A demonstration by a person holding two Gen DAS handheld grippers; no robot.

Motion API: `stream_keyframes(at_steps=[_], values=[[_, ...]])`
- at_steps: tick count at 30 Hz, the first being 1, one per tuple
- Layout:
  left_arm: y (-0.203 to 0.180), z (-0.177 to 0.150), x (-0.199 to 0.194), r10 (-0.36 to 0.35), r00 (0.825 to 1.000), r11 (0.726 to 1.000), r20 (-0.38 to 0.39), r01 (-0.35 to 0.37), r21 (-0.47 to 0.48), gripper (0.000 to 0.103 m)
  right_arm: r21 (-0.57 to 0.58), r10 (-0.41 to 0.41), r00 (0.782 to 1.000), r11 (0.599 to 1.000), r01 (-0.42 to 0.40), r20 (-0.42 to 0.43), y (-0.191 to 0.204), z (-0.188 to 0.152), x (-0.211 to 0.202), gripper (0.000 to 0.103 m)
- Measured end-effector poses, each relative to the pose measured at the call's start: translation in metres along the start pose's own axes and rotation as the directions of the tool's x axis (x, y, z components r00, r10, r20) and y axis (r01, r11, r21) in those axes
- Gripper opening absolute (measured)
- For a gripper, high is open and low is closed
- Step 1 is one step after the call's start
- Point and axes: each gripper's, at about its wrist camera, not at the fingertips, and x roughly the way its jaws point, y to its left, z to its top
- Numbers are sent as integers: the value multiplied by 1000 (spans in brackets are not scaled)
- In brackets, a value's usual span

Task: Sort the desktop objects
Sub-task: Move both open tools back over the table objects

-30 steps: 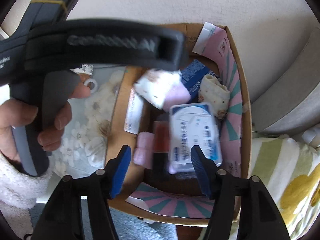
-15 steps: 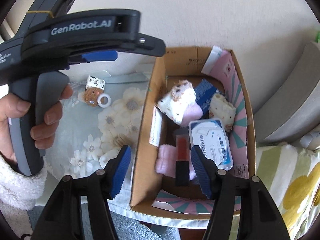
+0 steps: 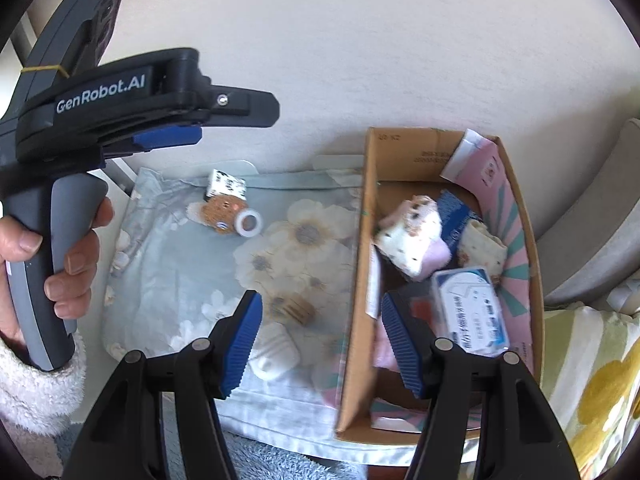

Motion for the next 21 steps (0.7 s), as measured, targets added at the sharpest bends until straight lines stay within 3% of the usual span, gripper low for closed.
stream_keyframes(at_steps=[8,16,21], values=[[50,-10,-38,54,998,997,39,-52,-54,99,-5,36,998,999,-35,51,34,10,-5,58],[109,-27,-45,90,996,989,23,-86,-118,99,18,52,999,998,-52,4,56,0,19,58],[137,-43,-44,119,991,989,64,-113,-90,99,25,69,997,997,-68,-34,73,-12,38,68]])
